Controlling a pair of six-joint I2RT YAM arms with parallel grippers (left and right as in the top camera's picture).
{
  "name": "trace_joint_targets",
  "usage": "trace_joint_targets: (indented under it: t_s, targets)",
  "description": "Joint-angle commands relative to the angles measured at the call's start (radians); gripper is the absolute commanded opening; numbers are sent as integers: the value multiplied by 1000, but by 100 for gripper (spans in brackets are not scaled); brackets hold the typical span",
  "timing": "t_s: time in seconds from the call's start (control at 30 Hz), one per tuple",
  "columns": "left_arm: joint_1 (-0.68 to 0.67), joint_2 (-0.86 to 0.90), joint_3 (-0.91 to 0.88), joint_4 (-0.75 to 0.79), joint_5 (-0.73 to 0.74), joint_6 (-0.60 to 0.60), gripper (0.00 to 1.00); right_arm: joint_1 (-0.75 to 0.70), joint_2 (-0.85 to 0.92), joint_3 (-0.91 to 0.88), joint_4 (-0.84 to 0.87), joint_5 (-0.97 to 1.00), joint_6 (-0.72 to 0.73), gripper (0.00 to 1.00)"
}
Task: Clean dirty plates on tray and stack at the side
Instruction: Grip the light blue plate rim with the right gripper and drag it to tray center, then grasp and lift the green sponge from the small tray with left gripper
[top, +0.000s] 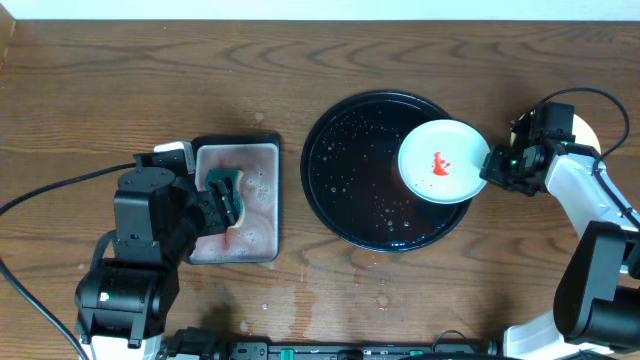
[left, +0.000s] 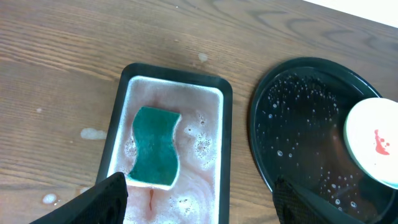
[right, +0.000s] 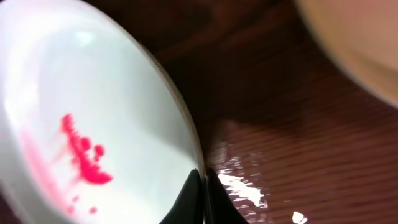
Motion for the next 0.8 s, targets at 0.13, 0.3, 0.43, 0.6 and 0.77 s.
trace_joint_targets:
  t_s: [0.13,0.3,0.43,0.6,0.77]
  targets:
    - [2,-1,2,1,-5,14,75,82,-56,8,2,-146,15,1]
    - [2,-1,2,2,-5,13,75,200,-95,8,19,-145,61,1]
    - [2,-1,2,-2,-5,13,75,280,-93,8,51,-78,132,1]
    - [2,-1,2,-11,-5,14,75,323,-93,8,69,-7,187,1]
    - [2,0,2,-25,-5,14,75,340,-87,8,66,-11,186,10]
